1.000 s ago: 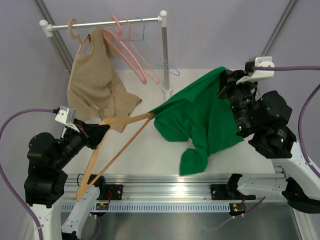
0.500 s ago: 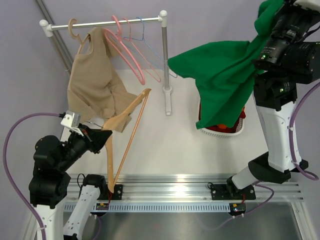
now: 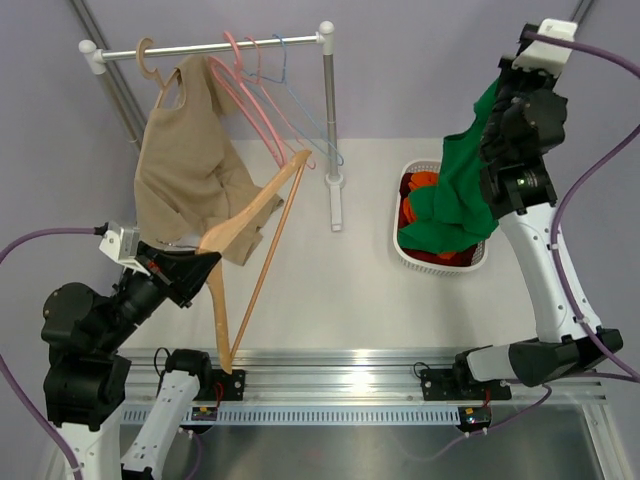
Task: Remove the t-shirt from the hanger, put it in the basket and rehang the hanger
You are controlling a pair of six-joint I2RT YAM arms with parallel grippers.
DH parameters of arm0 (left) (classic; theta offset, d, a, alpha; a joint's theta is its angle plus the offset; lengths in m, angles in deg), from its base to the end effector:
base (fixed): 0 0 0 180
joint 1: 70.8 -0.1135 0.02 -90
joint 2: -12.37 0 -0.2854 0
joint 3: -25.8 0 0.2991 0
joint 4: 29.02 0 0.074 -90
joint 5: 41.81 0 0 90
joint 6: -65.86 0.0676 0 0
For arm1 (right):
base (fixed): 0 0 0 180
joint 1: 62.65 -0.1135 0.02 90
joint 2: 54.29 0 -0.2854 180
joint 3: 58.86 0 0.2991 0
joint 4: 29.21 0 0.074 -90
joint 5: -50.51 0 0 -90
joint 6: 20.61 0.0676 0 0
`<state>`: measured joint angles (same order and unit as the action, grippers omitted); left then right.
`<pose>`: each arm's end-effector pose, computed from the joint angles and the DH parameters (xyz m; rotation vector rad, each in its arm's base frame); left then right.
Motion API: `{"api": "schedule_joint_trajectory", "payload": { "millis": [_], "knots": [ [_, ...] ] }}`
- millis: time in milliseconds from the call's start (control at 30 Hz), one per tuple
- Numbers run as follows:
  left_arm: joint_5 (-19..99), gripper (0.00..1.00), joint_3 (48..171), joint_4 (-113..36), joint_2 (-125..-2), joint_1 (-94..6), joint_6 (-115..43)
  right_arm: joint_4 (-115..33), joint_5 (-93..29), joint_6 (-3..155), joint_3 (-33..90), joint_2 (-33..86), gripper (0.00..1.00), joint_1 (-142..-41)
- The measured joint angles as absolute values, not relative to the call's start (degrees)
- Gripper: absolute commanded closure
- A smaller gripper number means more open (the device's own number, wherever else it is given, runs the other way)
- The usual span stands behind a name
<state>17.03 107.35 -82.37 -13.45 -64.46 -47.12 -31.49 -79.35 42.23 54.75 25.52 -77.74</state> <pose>0.0590 -0.0417 0.4905 0.2186 1.5782 -0.8163 0.3254 0.0429 0.6266 0.2403 1.1495 -0.5405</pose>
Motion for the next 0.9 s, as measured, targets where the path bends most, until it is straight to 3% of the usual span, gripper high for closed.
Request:
{"api": "schedule_joint_trajectory", "payload": {
  "millis": [333, 633, 900],
  "knots": [
    [17.25, 1.0, 104.25, -82.63, -14.33, -64.46, -47.08, -33.3, -71.55, 57.66, 26.01, 21.69, 1.0, -74.94],
    [18.96, 1.0, 103.75, -82.63, -15.33, -64.46, -46.84, -38.0, -62.26, 80.44, 12.98, 16.54, 1.0, -74.86],
    [21.67, 1.0, 106.94, -82.96, -16.03, -64.46, -46.58, -37.67, -64.42, 95.39, -1.53, 14.77, 1.0, -74.86]
  ]
}}
